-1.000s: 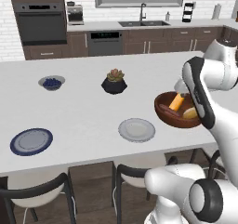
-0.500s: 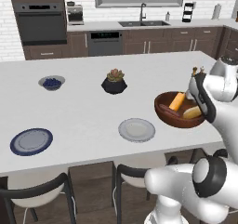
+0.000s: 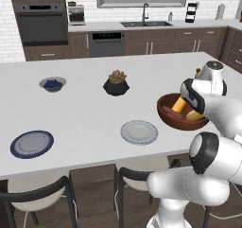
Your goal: Place one bun and one sausage from the bowl on each plate.
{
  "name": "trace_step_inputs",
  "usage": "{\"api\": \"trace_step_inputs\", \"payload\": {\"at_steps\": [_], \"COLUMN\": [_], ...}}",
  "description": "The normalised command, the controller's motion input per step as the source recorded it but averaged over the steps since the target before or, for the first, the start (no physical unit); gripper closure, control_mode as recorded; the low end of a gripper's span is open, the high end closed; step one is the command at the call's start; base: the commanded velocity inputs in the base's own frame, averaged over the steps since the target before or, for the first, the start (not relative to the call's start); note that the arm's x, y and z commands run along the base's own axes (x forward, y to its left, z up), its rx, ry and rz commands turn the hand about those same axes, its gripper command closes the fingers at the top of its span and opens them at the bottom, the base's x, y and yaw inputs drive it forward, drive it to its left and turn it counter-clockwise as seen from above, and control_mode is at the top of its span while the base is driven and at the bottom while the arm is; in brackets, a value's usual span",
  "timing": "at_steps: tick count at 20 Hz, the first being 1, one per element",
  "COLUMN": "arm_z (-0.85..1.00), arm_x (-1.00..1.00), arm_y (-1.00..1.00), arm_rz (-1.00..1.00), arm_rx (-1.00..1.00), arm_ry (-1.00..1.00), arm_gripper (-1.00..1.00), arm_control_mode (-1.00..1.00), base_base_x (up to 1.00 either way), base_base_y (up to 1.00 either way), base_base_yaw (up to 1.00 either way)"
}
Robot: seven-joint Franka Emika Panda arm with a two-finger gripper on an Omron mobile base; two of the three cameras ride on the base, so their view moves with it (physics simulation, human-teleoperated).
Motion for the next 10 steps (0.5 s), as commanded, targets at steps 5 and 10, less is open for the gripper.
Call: {"api": "trace_step_inputs", "payload": {"at_steps": [5, 10], "arm_z": [-0.16, -0.16], "arm_x": [0.39, 0.43], "arm_y": [0.0, 0.0], "arm_rz": [-0.06, -0.04], "arm_rx": [0.0, 0.0], "arm_ry": [0.0, 0.0], "arm_gripper": [-1.0, -1.0], "arm_control_mode": [-1.0, -1.0], "base_base_x": [0.0, 0.0], "base_base_y": [0.0, 0.0], "base_base_yaw": [0.0, 0.0]}}
